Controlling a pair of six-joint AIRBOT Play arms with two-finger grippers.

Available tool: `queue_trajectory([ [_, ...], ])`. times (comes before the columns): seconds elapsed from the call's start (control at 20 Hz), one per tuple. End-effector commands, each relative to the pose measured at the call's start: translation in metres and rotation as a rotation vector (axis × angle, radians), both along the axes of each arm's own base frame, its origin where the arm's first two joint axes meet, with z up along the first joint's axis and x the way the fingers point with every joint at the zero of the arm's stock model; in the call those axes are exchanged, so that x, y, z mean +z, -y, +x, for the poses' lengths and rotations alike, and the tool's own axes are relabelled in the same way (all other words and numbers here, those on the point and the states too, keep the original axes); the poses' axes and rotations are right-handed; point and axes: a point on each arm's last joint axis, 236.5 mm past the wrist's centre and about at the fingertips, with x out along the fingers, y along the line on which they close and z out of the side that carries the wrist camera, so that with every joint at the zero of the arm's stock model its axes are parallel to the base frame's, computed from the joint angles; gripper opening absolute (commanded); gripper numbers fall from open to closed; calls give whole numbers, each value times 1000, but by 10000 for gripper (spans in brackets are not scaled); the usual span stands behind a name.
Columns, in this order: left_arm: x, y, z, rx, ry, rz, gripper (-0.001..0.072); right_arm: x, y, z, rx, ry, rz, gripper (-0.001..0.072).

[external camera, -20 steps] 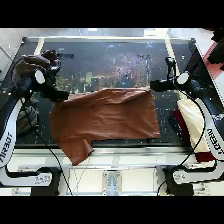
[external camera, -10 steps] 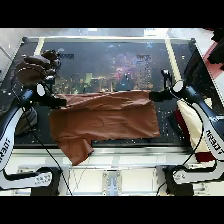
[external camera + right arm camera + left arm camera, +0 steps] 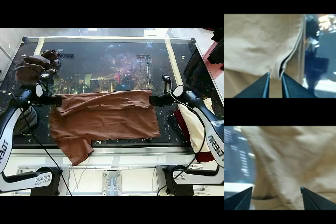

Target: Fold the shirts.

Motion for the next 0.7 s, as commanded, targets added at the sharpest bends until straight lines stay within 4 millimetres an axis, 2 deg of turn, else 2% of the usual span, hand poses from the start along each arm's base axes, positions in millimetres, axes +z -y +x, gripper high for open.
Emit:
queue_trajectory([
  [0.0, 61, -22, 4, 71, 147, 53, 700, 57, 39, -6, -59, 105, -157, 429],
  [0.05, 80, -22, -6, 84, 173, 50, 701, 81, 56, -11, -109, 148, -212, 515],
  [0.1, 90, -21, -25, 99, 172, 39, 701, 104, 73, -17, -155, 191, -271, 523],
  [0.15, 88, -19, -50, 114, 139, 22, 701, 124, 85, -22, -187, 230, -315, 523],
  [0.25, 56, -10, -109, 155, 34, -24, 700, 148, 95, -30, -217, 282, -345, 522],
  [0.35, 15, 13, -164, 206, -62, -128, 700, 147, 92, -35, -220, 265, -331, 522],
  [0.45, -16, 48, -213, 262, -163, -278, 691, 138, 90, -38, -218, 247, -322, 522],
  [0.5, -24, 67, -230, 274, -196, -360, 664, 132, 90, -40, -216, 236, -321, 522],
  [0.55, -29, 80, -243, 283, -217, -416, 600, 126, 90, -42, -214, 225, -321, 522],
  [0.65, -37, 86, -261, 338, -256, -446, 584, 119, 88, -45, -212, 210, -318, 521],
])
